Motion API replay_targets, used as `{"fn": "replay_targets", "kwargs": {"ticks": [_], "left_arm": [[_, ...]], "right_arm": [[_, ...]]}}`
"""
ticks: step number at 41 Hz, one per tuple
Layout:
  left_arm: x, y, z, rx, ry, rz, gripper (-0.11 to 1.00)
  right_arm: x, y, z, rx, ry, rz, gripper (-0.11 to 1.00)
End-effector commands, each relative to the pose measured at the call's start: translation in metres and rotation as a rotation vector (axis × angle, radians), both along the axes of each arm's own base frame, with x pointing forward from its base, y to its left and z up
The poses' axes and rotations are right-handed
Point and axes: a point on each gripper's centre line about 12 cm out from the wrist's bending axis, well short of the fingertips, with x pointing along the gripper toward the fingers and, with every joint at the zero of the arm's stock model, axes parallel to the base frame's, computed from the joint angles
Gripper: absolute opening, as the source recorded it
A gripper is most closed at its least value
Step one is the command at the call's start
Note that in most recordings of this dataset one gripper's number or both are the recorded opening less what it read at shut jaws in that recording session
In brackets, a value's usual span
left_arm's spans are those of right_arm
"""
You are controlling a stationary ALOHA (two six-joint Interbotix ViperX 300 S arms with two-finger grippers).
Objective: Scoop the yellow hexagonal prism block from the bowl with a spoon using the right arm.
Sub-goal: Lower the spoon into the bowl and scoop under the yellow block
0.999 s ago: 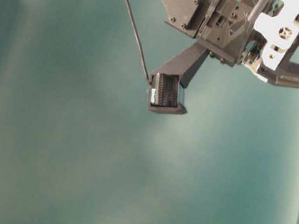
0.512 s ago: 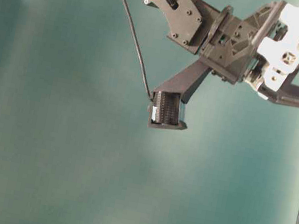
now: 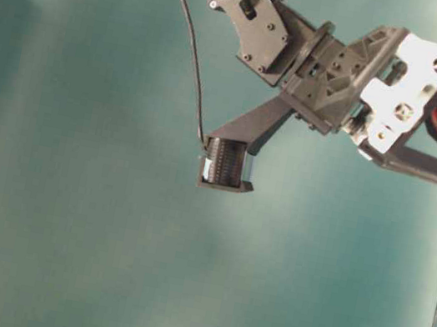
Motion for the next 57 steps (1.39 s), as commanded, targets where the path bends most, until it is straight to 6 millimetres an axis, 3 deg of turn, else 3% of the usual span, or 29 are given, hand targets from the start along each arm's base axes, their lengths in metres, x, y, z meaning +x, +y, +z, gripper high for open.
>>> {"fn": "replay_targets", "kwargs": {"ticks": [1, 36, 57], "left_arm": [[0.002, 0.0, 0.007, 0.004, -0.017, -0.001, 0.02], [0.002, 0.0, 0.007, 0.004, -0.017, -0.001, 0.02], [0.002, 0.0, 0.007, 0.004, -0.017, -0.001, 0.02]], "right_arm": [[0.006, 0.0, 0.015, -0.006, -0.054, -0.005, 0.26], [-0.013, 0.002, 0.014, 0.003, -0.138, -0.054, 0.26], [-0.036, 0.013, 0.027, -0.043, -0.365, -0.092, 0.25]]}}
